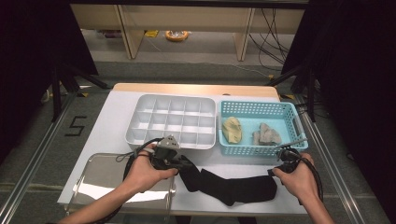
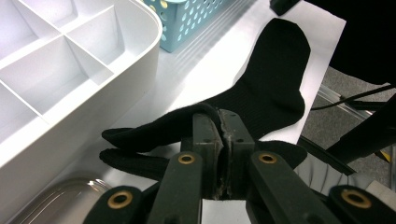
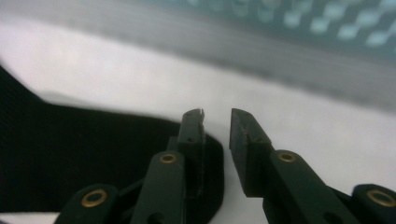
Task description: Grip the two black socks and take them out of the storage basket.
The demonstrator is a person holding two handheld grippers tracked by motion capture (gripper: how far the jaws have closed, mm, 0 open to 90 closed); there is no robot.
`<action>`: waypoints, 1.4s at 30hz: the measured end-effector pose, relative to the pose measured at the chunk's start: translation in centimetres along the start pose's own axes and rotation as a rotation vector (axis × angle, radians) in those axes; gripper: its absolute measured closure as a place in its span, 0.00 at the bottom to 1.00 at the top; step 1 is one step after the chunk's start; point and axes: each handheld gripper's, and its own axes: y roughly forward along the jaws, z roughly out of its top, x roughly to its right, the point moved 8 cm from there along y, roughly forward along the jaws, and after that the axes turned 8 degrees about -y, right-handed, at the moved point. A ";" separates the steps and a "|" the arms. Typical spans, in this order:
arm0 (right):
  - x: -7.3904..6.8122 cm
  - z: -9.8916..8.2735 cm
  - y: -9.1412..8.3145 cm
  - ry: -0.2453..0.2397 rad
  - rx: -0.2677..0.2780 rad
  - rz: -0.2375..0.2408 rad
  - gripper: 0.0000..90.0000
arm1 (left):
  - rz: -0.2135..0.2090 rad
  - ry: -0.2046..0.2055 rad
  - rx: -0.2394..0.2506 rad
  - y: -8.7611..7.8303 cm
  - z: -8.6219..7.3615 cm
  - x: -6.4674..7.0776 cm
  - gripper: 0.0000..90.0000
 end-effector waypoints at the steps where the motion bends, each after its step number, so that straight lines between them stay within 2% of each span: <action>1: -0.4 0.3 -0.2 -0.009 0.016 0.006 0.82 | -0.002 -0.007 -0.003 0.1 0.0 0.0 0.95; 2: -0.8 0.5 -0.4 -0.023 0.021 0.006 0.81 | -0.007 -0.017 0.000 0.2 0.0 0.1 0.95; 3: -1.3 0.8 -0.6 -0.059 0.048 0.024 0.81 | -0.003 -0.014 -0.001 0.2 0.0 0.1 0.95; 6: -3.2 1.2 -1.1 -0.098 0.054 0.041 0.81 | -0.001 -0.004 -0.009 0.2 -0.1 0.2 0.95; 9: -4.9 1.2 -1.3 -0.122 0.059 0.102 0.80 | 0.010 -0.005 -0.019 0.4 -0.3 0.4 0.95; 10: -5.2 1.3 -1.2 -0.160 0.075 0.110 0.80 | 0.008 -0.006 -0.028 0.5 -0.5 0.4 0.95; 11: -5.8 1.2 -1.3 -0.143 0.068 0.117 0.80 | 0.006 -0.012 -0.030 0.7 -0.5 0.5 0.95; 12: -6.2 1.3 -1.3 -0.168 0.080 0.116 0.79 | 0.002 -0.010 -0.039 0.9 -0.6 0.5 0.95; 15: -7.2 1.3 -1.4 -0.175 0.085 0.131 0.79 | -0.019 -0.015 -0.042 1.7 -0.5 0.9 0.94; 16: -7.5 1.3 -1.4 -0.191 0.089 0.141 0.79 | -0.021 -0.013 -0.042 2.0 -0.5 1.1 0.94; 17: -7.6 1.2 -1.5 -0.179 0.078 0.142 0.79 | -0.025 -0.006 -0.048 2.3 -0.5 1.2 0.94; 19: -7.7 1.2 -1.4 -0.197 0.088 0.138 0.79 | -0.032 -0.003 -0.057 3.0 -0.5 1.5 0.94; 21: -8.0 1.1 -1.4 -0.182 0.079 0.148 0.78 | -0.033 0.016 -0.076 3.6 -0.6 1.6 0.94; 23: -8.0 1.1 -1.4 -0.188 0.079 0.148 0.78 | -0.036 0.030 -0.078 4.2 -0.4 1.8 0.94; 26: -8.1 1.1 -1.2 -0.177 0.071 0.153 0.77 | -0.029 0.002 -0.093 4.8 -0.3 2.2 0.92; 28: -8.0 1.1 -1.1 -0.196 0.080 0.155 0.77 | -0.041 0.013 -0.093 5.3 0.1 2.4 0.91; 30: -8.2 1.3 -0.9 -0.184 0.081 0.151 0.76 | -0.045 0.012 -0.082 5.8 0.6 2.7 0.89; 32: -8.5 1.3 -0.8 -0.191 0.083 0.158 0.76 | -0.064 0.000 -0.073 6.3 0.7 3.2 0.86; 33: -8.7 1.3 -0.8 -0.183 0.081 0.164 0.75 | -0.076 0.007 -0.072 6.4 0.8 3.3 0.83; 34: -8.7 1.4 -0.7 -0.195 0.084 0.166 0.75 | -0.085 0.008 -0.070 6.4 0.7 3.4 0.81; 35: -9.2 1.3 -0.8 -0.160 0.068 0.181 0.75 | -0.080 0.009 -0.066 6.2 0.7 3.5 0.80; 36: -9.2 1.4 -0.7 -0.158 0.074 0.176 0.75 | -0.088 0.028 -0.060 6.0 0.6 3.4 0.79; 37: -9.0 1.6 -0.6 -0.197 0.089 0.175 0.75 | -0.090 0.049 -0.048 5.7 0.7 3.2 0.77; 38: -8.9 1.7 -0.6 -0.214 0.097 0.170 0.75 | -0.089 0.050 -0.042 5.2 0.6 3.1 0.76; 39: -9.1 1.8 -0.8 -0.189 0.094 0.179 0.74 | -0.077 0.049 -0.041 4.6 0.4 2.9 0.75; 40: -9.1 2.0 -0.8 -0.198 0.102 0.180 0.74 | -0.069 0.059 -0.037 4.1 0.4 2.5 0.74; 42: -9.2 2.3 -0.9 -0.204 0.118 0.182 0.74 | -0.035 0.043 -0.031 3.2 0.1 1.4 0.74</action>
